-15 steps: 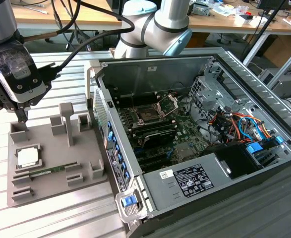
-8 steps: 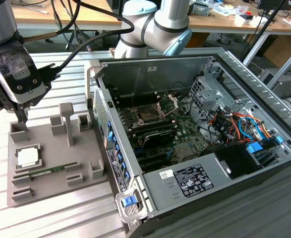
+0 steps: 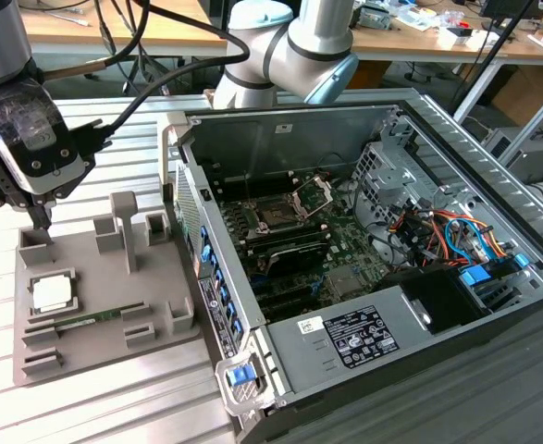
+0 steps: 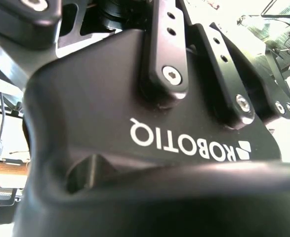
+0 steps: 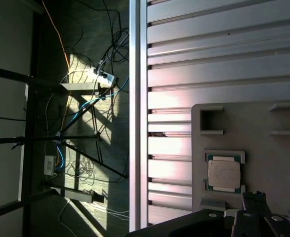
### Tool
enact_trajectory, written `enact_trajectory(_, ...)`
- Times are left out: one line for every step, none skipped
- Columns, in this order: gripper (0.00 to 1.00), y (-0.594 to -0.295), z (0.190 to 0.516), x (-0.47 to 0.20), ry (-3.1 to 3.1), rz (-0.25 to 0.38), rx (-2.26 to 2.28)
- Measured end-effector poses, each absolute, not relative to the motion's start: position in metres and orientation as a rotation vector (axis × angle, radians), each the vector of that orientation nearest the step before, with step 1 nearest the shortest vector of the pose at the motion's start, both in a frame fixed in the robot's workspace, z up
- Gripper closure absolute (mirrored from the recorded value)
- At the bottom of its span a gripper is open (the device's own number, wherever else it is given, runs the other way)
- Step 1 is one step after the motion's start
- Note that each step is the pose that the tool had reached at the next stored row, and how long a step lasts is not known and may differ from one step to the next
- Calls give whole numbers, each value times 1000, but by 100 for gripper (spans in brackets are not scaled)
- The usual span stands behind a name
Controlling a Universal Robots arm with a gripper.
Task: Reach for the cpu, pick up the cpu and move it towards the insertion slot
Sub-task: 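Reach for the cpu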
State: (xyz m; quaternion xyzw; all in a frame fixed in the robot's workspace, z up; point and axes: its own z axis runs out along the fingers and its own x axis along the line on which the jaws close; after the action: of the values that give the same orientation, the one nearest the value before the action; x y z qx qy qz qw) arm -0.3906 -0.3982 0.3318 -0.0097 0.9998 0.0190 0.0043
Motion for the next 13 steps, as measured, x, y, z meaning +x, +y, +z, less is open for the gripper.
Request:
enact_trajectory(89, -398, 332, -391, 3132, 60, -30)
enact_trajectory(89, -398, 332, -391, 3132, 60, -30)
enact_trajectory(89, -398, 331, -391, 3132, 60, -30)
enact_trajectory(89, -398, 331, -391, 3132, 60, -30)
enact_trajectory(89, -398, 331, -391, 3132, 60, -30)
enact_trajectory(89, -398, 331, -391, 3132, 60, -30)
enact_trajectory(89, -398, 331, -391, 3132, 60, -30)
enact_trajectory(89, -398, 331, -391, 3132, 60, -30)
enact_trajectory(89, -398, 331, -391, 3132, 60, -30)
enact_trajectory(89, -398, 330, -391, 3132, 60, -30)
enact_trajectory(89, -398, 330, -391, 3132, 60, -30)
enact_trajectory(89, -398, 330, -391, 3132, 60, -30)
enact_trajectory(89, -398, 330, -391, 3132, 60, -30)
